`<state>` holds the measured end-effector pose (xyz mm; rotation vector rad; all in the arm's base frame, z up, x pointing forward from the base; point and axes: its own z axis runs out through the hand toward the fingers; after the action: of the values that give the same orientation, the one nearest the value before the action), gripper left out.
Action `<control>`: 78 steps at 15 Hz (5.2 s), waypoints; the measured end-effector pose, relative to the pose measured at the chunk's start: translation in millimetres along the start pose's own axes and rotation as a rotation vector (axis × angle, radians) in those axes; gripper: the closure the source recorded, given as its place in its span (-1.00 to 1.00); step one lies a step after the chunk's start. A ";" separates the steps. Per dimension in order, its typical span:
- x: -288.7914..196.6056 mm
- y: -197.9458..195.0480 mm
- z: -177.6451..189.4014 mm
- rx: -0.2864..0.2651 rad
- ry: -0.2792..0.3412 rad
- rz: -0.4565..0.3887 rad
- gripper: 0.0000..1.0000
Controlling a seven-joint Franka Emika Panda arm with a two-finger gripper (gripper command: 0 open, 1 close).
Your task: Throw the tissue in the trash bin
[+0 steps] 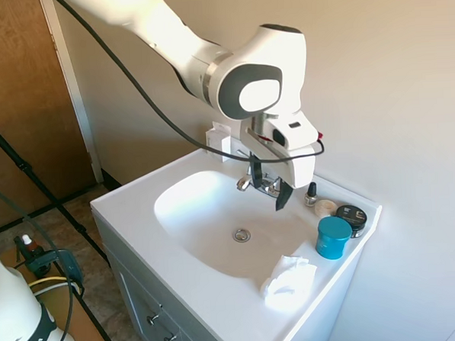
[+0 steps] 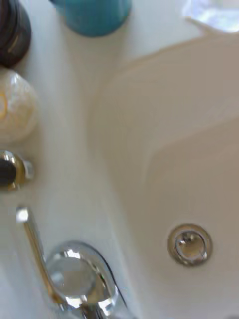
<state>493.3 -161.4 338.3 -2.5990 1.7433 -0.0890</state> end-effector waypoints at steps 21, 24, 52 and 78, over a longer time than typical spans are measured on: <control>73.6 88.0 77.1 -0.131 -0.012 0.158 1.00; 73.0 88.5 82.2 -0.134 -0.014 0.154 1.00; 2.8 16.8 -73.0 0.063 0.109 0.017 1.00; -482.3 -197.3 -4.1 0.028 0.170 -0.507 1.00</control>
<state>493.0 359.6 330.4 -3.0173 1.0595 -0.3409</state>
